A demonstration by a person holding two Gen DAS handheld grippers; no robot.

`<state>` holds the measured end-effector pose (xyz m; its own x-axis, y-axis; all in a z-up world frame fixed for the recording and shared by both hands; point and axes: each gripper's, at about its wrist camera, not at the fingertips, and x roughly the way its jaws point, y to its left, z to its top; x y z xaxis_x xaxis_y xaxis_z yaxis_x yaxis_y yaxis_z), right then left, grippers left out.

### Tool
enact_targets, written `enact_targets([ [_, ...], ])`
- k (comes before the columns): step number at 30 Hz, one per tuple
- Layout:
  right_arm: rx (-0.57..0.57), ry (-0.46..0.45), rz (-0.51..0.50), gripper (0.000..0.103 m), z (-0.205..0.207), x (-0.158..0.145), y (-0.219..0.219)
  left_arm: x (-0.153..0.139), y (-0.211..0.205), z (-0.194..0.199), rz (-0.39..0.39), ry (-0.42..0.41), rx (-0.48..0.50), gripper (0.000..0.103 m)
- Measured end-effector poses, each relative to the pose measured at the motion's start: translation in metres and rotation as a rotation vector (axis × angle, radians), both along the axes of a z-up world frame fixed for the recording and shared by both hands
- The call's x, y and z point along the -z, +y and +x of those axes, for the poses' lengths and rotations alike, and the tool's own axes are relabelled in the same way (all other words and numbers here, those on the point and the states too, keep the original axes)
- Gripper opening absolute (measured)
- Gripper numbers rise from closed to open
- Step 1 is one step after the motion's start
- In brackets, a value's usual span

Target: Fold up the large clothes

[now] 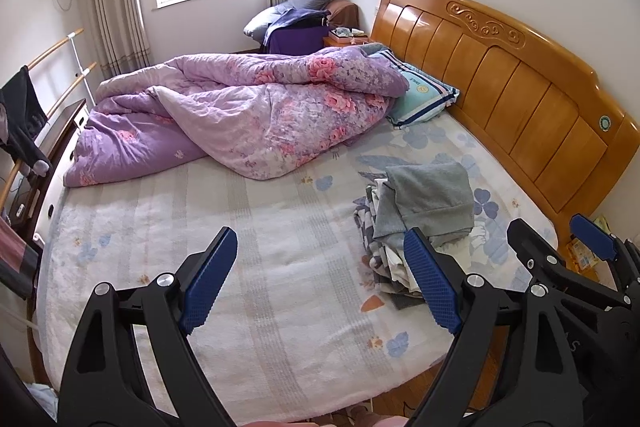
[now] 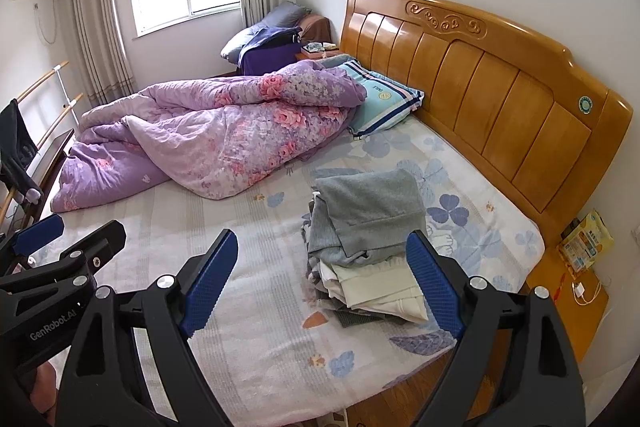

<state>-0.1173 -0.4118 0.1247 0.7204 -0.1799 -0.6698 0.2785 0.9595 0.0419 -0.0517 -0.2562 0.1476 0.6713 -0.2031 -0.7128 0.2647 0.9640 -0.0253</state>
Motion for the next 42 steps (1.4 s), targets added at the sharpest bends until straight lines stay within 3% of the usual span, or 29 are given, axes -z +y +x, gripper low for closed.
enact_targets([
  [12,0.026,0.067,0.032,0.083,-0.001,0.012,-0.007,0.018,-0.005,0.003,0.01,0.07,0.029,0.088],
  [42,0.031,0.074,0.035,0.083,-0.006,0.014,-0.009,0.024,-0.002,-0.004,0.001,0.088,0.033,0.088],
])
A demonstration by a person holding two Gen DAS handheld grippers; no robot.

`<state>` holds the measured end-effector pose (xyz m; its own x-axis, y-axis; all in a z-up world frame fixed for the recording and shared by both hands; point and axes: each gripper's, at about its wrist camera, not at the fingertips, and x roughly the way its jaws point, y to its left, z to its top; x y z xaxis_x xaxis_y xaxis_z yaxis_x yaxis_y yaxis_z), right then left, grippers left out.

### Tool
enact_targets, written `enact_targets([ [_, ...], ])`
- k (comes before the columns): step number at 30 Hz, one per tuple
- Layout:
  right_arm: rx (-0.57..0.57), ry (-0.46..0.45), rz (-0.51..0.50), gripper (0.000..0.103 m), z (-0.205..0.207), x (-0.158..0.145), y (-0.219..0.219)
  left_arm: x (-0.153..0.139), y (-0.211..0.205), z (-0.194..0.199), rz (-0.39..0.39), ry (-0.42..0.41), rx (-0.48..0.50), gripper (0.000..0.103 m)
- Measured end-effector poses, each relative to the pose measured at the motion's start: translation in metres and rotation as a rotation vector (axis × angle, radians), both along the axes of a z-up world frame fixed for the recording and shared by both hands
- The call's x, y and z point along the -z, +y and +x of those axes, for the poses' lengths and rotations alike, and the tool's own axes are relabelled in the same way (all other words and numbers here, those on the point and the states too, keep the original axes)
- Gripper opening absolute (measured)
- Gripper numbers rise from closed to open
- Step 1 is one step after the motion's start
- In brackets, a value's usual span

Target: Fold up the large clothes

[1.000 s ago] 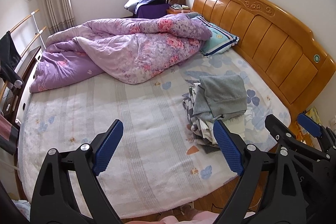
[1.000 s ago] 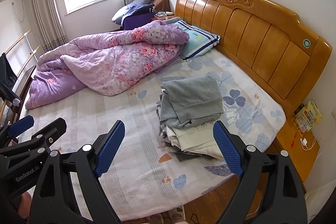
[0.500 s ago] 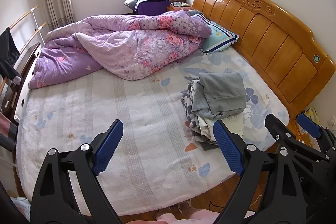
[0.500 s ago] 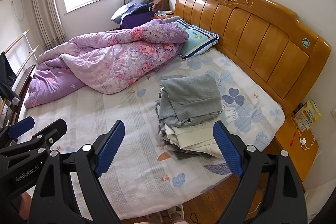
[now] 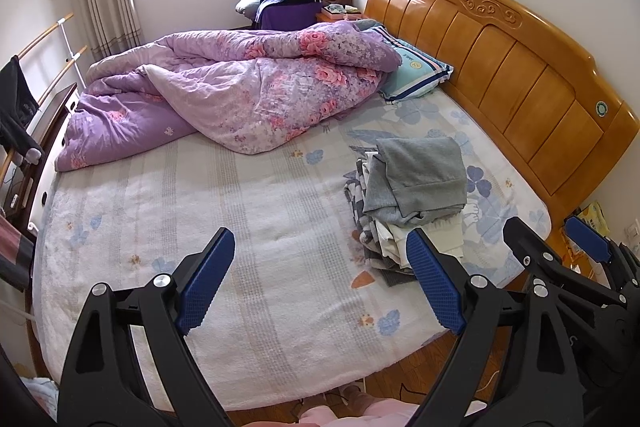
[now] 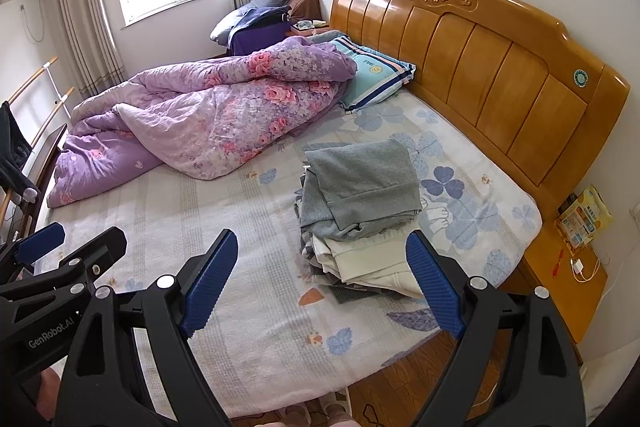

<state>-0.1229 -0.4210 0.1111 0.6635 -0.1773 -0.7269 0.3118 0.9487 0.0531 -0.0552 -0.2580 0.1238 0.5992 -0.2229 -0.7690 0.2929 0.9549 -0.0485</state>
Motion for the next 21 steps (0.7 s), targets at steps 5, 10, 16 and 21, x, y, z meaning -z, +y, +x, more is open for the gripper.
enact_targets([
  [5,0.009,0.005,0.002,0.083,-0.008,0.001,-0.002,0.001,-0.002,-0.002,-0.004,0.013,0.012,0.088],
  [10,0.014,0.003,0.001,0.083,-0.011,0.002,-0.004,0.001,-0.006,-0.006,-0.014,0.018,0.026,0.088],
  [16,0.016,0.011,-0.001,0.083,-0.011,0.003,-0.006,0.003,-0.011,-0.01,-0.01,0.035,0.039,0.088],
  [21,0.014,0.011,0.0,0.083,-0.011,0.004,-0.007,0.002,-0.014,-0.012,-0.001,0.028,0.038,0.088],
])
